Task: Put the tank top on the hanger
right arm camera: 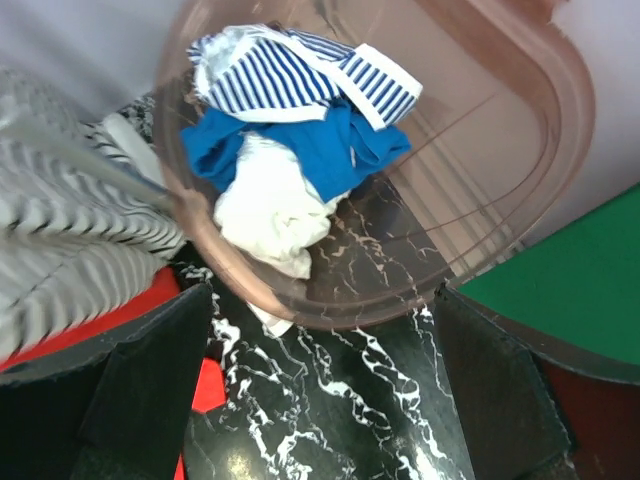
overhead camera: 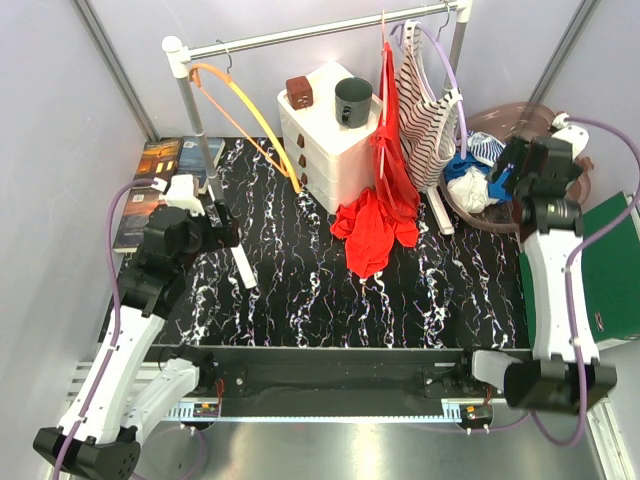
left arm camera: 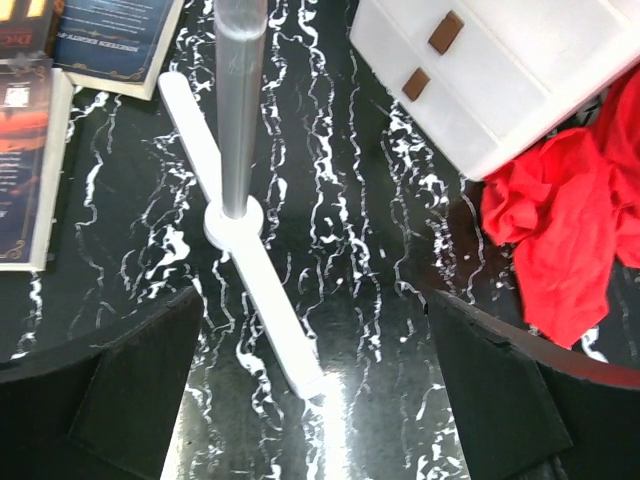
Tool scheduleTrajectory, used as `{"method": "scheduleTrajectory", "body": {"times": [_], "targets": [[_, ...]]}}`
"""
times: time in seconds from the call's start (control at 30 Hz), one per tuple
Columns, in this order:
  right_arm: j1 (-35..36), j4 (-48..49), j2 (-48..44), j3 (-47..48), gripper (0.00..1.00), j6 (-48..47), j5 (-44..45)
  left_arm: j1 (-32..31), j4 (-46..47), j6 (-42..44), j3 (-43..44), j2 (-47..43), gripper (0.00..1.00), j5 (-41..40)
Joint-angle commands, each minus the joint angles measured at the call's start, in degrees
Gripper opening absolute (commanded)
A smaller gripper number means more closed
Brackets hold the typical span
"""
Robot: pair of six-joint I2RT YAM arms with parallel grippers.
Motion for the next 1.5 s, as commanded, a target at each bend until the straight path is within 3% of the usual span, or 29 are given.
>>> {"method": "scheduleTrajectory", "body": {"times": [0.0,0.23,0.43,0.67,0.73,1.03,1.07,1.13,1.17,1.2,1.3,1.47], "targets": [[-2.4,-3.2,8.4,6.2,1.00,-0.3,-1.8,0.0,-0.2,3.0,-2.3,-1.1,0.99,-1.7],[-3.2,-2.0,29.2,22.1,1.00,-1.8,-5.9,0.0,-0.2,2.8,-3.7,-3.3,0.99,-1.4],[-3.2,-2.9,46.9,44.3,1.00,-3.2,-8.7,0.1,-0.2,3.3,-4.0,-3.6,0.99,-2.4],[-3.2,-12.5,68.6,72.0,0.98,-0.6,-14.3,0.1,-0.2,2.8,-4.0,-3.6,0.99,-3.7],[-3.2,-13.5,72.3,75.4,0.96,0.6,-14.3,0.2,-0.2,2.8,-4.0,-3.6,0.99,-3.5],[-3.1,-13.3,75.3,72.4,0.89,0.0,-10.9,0.2,-0.3,2.8,-4.2,-3.6,0.99,-3.2],[-3.1,-13.3,75.2,72.3,0.78,-0.3,-9.5,0.2,-0.3,2.8,-4.2,-3.6,0.99,-3.2],[-3.1,-13.1,74.4,72.1,0.66,-0.9,-8.4,0.2,-0.3,2.7,-4.2,-3.7,0.99,-3.3],[-3.1,-13.0,74.2,72.2,0.55,-1.2,-8.5,0.2,-0.2,2.7,-4.2,-3.6,0.99,-3.3],[-3.2,-12.9,73.6,72.7,0.37,-1.4,-8.9,0.2,-0.2,2.7,-4.2,-3.6,0.99,-3.3],[-3.2,-12.3,73.0,75.6,0.11,-2.2,-11.5,0.2,-0.3,2.8,-4.1,-3.6,0.99,-3.3],[-3.2,-12.1,71.5,75.8,0.03,-2.4,-15.2,0.3,-0.2,2.8,-4.3,-4.3,0.99,-3.7]]}}
